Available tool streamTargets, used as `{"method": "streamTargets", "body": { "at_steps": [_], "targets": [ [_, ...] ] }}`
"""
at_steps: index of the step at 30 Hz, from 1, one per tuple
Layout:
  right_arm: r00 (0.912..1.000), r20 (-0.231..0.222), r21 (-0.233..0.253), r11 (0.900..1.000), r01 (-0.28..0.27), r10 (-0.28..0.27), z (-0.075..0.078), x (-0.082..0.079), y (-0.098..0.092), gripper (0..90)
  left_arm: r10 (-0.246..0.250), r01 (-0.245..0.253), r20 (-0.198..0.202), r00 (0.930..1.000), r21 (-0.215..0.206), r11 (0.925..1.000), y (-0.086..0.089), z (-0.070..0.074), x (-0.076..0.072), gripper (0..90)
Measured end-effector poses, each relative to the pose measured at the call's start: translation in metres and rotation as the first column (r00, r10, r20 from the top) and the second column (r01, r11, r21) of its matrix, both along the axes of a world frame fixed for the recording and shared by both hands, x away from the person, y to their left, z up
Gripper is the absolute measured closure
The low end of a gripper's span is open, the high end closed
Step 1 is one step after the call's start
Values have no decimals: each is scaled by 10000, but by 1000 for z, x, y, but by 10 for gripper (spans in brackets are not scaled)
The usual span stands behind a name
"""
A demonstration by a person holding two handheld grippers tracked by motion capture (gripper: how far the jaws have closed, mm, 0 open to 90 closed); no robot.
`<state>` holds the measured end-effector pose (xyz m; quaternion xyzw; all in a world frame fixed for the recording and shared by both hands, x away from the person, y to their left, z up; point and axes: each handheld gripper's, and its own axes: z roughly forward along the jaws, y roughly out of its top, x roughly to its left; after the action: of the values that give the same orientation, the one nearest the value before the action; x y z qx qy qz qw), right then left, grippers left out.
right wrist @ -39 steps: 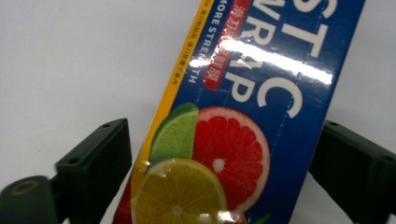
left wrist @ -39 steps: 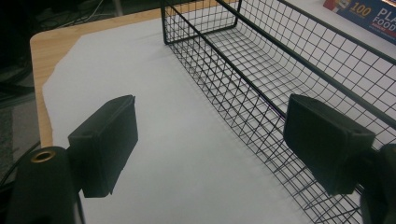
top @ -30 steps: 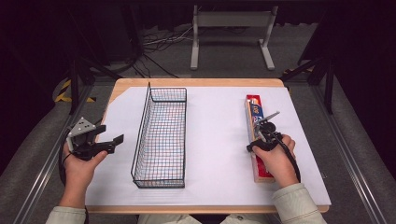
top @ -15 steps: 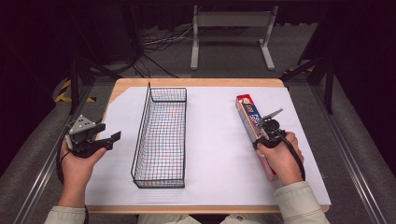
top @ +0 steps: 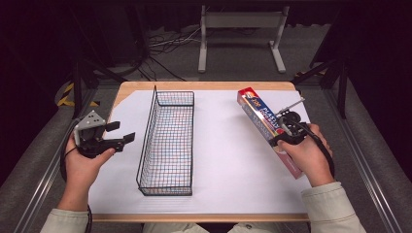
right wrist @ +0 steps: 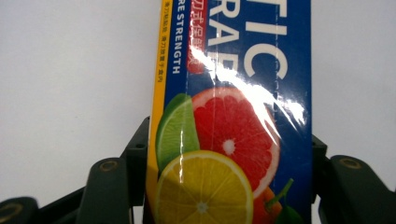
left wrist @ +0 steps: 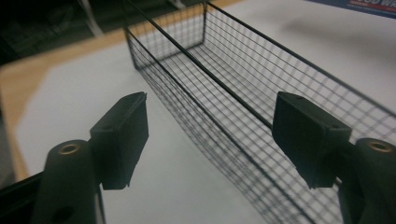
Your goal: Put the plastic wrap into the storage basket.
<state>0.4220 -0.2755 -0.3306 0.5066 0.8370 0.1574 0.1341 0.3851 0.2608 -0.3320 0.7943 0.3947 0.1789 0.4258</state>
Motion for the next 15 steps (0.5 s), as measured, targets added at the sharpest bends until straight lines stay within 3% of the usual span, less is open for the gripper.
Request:
{"method": "streamTargets", "body": {
  "at_steps": [2, 6, 7, 8, 9, 10, 11, 12, 13, 14, 15],
  "targets": [
    [9995, -58, 184, 9993, -315, 316, 8, -1, 0, 420, -101, 99, 42, 9999, 501, 9987, -7, 4, 2, 189],
    [9961, -153, 332, 9957, -861, 867, 22, -4, 4, 420, -1015, 1025, -213, 9946, 547, 9932, -20, 13, 2, 191],
    [9935, -222, 355, 9932, -1104, 1113, 29, -4, 6, 420, -1593, 1618, -406, 9864, 688, 9844, -26, 18, 2, 117],
    [9935, -222, 355, 9932, -1104, 1113, 29, -4, 6, 420, -1593, 1618, -406, 9864, 688, 9844, -26, 18, 2, 109],
    [9889, -246, 406, 9886, -1452, 1462, 36, -5, 8, 420, -2134, 2162, -469, 9758, 652, 9742, -32, 23, 2, 102],
    [9860, -261, 464, 9855, -1631, 1644, 39, -5, 9, 420, -2134, 2162, -469, 9758, 652, 9742, -32, 23, 2, 87],
    [9822, -254, 487, 9815, -1849, 1863, 43, -6, 10, 419, -2379, 2406, -522, 9699, 514, 9693, -39, 29, 3, 84],
    [9822, -254, 487, 9815, -1849, 1863, 43, -6, 10, 419, -2379, 2406, -522, 9699, 514, 9693, -39, 29, 3, 83],
    [9792, -245, 476, 9786, -2001, 2014, 46, -7, 12, 419, -2578, 2609, -577, 9645, 561, 9637, -44, 32, 3, 83],
    [9747, -238, 416, 9743, -2212, 2223, 50, -8, 14, 419, -3075, 3113, -564, 9499, 797, 9470, -48, 35, 2, 89],
    [9690, -175, 362, 9686, -2459, 2466, 53, -10, 17, 419, -3343, 3375, -495, 9412, 864, 9373, -51, 36, 1, 120]
  ]
}}
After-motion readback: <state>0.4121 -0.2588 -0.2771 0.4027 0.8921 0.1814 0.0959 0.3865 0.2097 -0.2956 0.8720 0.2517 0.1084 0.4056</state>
